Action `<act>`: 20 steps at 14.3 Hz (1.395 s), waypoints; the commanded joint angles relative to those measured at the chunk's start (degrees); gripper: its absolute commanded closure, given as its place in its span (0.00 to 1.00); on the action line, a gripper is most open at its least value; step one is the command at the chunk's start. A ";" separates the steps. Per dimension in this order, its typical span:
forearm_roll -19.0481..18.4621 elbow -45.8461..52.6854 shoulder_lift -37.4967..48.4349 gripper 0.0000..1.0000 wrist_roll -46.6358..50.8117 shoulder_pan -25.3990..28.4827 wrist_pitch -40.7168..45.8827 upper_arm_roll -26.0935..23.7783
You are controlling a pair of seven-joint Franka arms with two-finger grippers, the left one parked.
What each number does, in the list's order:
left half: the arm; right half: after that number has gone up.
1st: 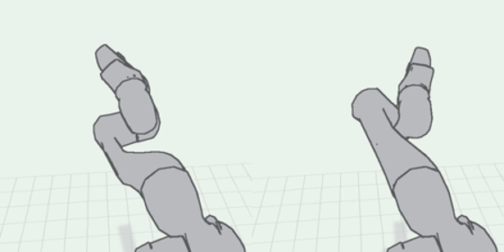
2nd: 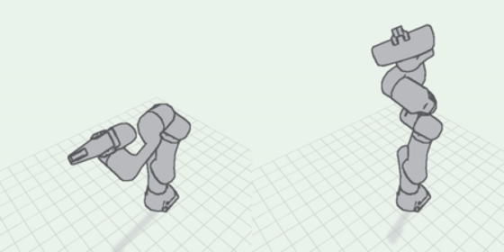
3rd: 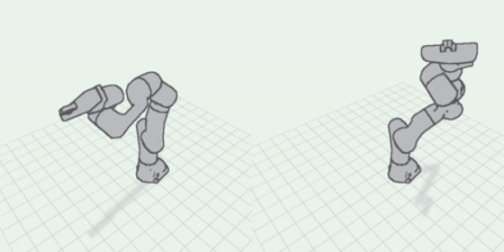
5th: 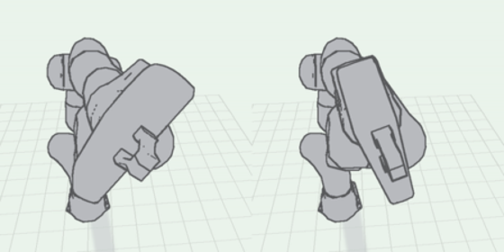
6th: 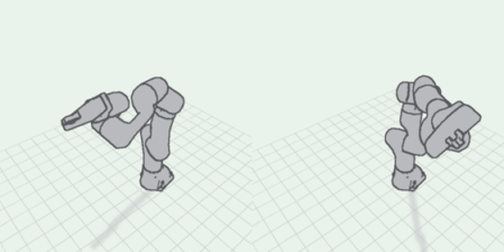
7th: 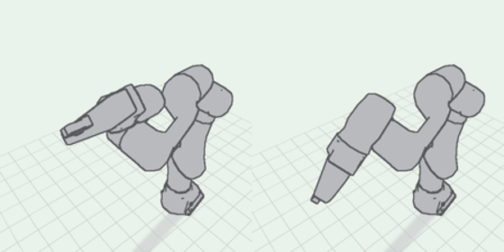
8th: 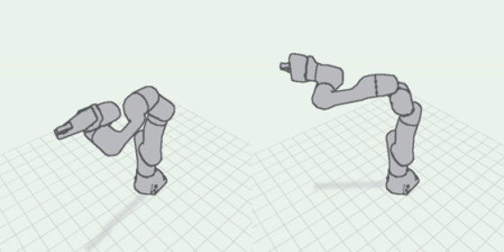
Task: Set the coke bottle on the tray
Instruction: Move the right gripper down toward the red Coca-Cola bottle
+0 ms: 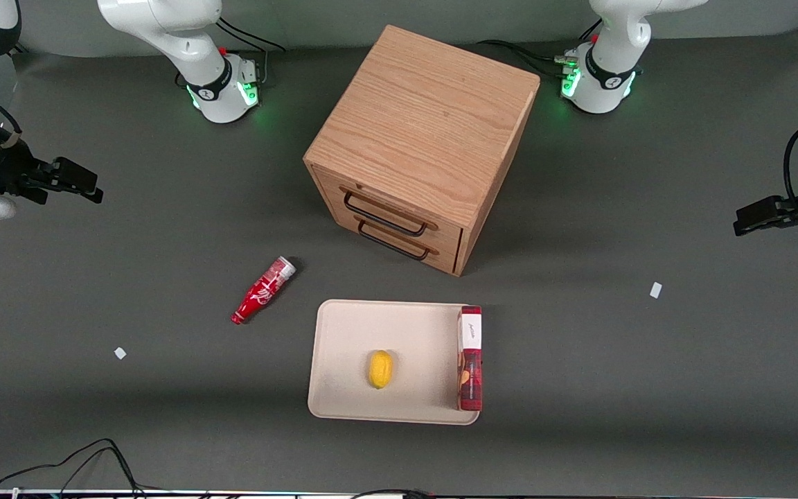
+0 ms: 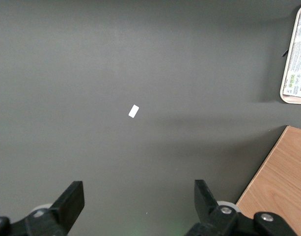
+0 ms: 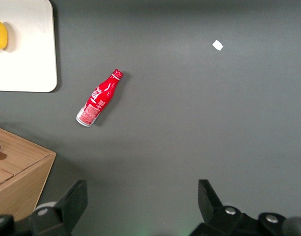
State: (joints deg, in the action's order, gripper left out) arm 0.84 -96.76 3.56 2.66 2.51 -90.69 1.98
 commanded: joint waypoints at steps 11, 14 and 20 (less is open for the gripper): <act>1.44 1.75 -8.65 0.00 14.11 4.44 -4.66 -3.11; 1.35 1.48 -13.48 0.00 20.69 4.52 -8.18 -5.83; 1.35 -0.36 -22.36 0.00 38.71 4.96 -16.18 -7.95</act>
State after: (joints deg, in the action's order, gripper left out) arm 1.55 -96.89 -17.01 35.43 7.22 -105.04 -5.14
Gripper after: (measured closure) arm 0.000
